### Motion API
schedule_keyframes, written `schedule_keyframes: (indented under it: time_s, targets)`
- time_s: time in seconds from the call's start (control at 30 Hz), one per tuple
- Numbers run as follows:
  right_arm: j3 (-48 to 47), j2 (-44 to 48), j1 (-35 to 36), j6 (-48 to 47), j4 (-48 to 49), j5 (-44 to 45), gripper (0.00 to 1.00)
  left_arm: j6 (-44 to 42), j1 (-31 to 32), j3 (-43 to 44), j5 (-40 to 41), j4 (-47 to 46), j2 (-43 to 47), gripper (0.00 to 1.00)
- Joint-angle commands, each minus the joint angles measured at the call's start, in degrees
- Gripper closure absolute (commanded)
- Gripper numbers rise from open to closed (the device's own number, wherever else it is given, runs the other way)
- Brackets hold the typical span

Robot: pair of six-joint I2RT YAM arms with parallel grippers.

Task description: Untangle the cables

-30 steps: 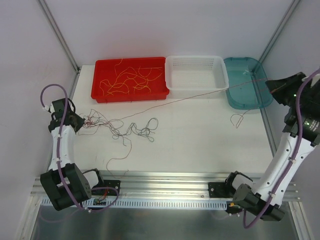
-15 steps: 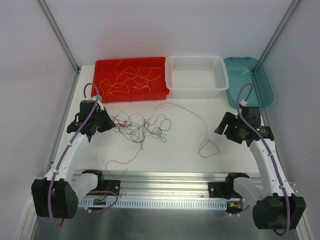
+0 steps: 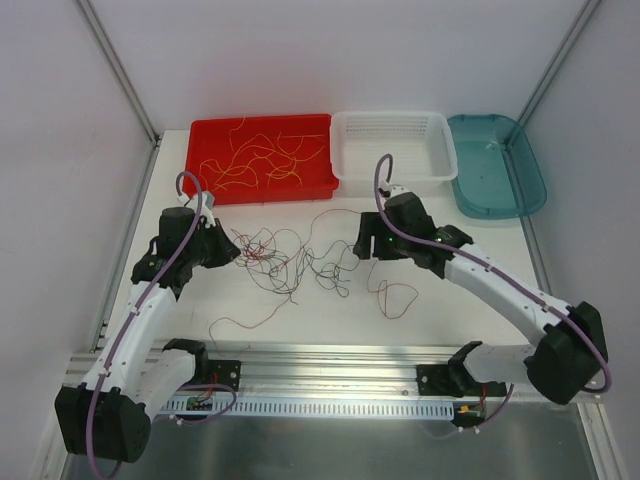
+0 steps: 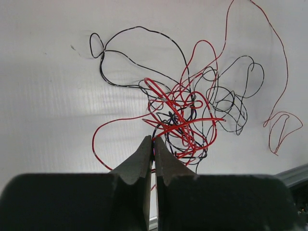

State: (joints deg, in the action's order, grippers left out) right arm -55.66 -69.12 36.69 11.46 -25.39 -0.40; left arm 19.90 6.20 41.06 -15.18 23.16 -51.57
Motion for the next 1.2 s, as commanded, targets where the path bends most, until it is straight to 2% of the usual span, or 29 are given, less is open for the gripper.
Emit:
schedule_keyframes:
  time_s: [0.0,0.23,0.4,0.67,0.73,0.77,0.8,0.87,0.9,1.0,1.17]
  targets:
    - [-3.9,-5.7,3.3,9.2,9.5,8.2,0.29,-1.4,0.1,-0.7,-1.5,-1.4,1.8,1.00]
    - [-11.1,-22.7,5.8,20.8,21.5,9.1,0.33,-1.4,0.1,-1.0,-1.0,-1.5,2.2,1.00]
    - [-16.0,-33.2,7.5,24.2,24.2,9.3,0.35,-1.2,0.1,-1.1,-1.5,-1.5,1.9,1.00]
    - [-20.6,-42.8,8.5,26.7,27.4,8.2,0.42,-1.0,0.1,-1.2,-2.1,-1.7,1.6,1.00]
    - [-20.7,-44.4,8.5,26.9,28.2,8.0,0.47,-1.0,0.1,-1.1,-2.0,-1.6,1.6,1.00]
    - [-20.7,-44.7,8.5,27.0,28.3,8.0,0.50,-1.0,0.1,-1.2,-2.0,-1.6,1.6,1.00]
    - [-20.5,-44.9,8.5,27.2,28.5,8.1,0.59,-1.0,0.1,-1.1,-1.8,-1.6,1.6,1.00]
    - [-19.3,-44.1,8.5,26.9,29.4,8.8,0.70,-1.0,0.1,-1.2,-1.1,-1.6,1.8,1.00]
    - [-17.6,-43.2,8.4,26.6,29.7,9.2,0.81,-1.0,0.1,-1.2,-0.9,-1.7,1.8,1.00]
    - [-13.4,-37.6,8.5,24.4,28.2,12.6,0.99,-0.9,0.1,-1.3,0.5,-1.7,2.4,1.00]
    - [-7.5,-25.1,7.1,17.6,20.9,20.8,0.99,-0.7,0.1,-1.6,3.9,-1.5,3.0,1.00]
